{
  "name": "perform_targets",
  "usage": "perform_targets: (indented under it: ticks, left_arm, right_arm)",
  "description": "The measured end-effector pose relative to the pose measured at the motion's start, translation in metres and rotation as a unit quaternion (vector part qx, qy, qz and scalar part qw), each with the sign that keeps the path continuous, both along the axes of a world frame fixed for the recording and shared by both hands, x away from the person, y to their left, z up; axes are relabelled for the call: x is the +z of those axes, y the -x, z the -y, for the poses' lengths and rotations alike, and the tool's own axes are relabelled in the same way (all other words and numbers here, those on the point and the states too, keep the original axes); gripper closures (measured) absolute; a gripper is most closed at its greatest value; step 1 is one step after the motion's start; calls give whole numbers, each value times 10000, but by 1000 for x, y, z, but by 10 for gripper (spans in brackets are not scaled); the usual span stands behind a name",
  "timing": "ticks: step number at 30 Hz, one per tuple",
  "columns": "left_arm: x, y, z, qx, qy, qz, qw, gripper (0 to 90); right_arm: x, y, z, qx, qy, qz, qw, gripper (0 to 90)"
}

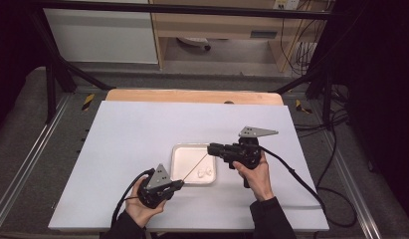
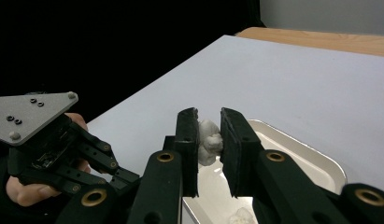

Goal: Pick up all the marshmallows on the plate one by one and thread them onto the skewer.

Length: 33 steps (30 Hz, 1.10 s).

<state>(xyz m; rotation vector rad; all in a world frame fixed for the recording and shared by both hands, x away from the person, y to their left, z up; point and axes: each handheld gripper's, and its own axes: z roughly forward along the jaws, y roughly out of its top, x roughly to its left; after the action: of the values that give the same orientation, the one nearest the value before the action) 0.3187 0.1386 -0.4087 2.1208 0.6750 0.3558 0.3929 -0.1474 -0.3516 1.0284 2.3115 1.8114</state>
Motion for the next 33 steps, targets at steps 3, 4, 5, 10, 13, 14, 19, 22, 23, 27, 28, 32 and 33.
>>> perform_targets:
  ticks: [3,4,5,10,13,14,19,22,23,27,28,32,33]
  left_arm:
    - [0,0,0,-7,7,-5,10000,891]
    - [0,0,0,-5,7,-6,10000,891]
    - [0,0,0,1,15,10,10000,891]
    - [-1,1,0,5,26,51,10000,892]
    - [-1,1,0,-5,30,96,9999,892]
    - [-1,2,-1,-6,47,111,9999,892]
    - [-2,2,-1,-28,54,141,9999,892]
    - [-3,2,-1,-30,29,123,9999,892]
    - [-3,2,-1,-23,34,113,9999,893]
    - [-3,2,-1,-3,21,109,9999,893]
    - [-3,2,-1,-9,33,125,9999,893]
    - [-3,3,0,-2,3,122,9999,894]
    - [-2,4,-1,26,5,188,9998,894]
  right_arm:
    - [-1,-1,-1,23,-10,-39,10000,778]
    - [-1,-1,-1,44,-15,-48,10000,780]
    - [-2,-1,-1,57,-18,-59,10000,783]
    - [-3,-1,-3,147,-90,-169,9997,800]
    - [-4,0,-4,163,-120,-183,9996,808]
    - [-4,0,-4,190,-123,-192,9996,810]
    - [-5,0,-4,298,-209,-241,9990,818]
    - [-6,1,-5,369,-277,-288,9985,821]
    - [-7,1,-6,386,-291,-286,9984,822]
    - [-8,2,-7,417,-269,-298,9983,824]
    - [-9,2,-7,430,-269,-297,9983,825]
    - [-9,3,-8,475,-307,-314,9979,827]
    - [-9,3,-9,487,-294,-319,9979,827]
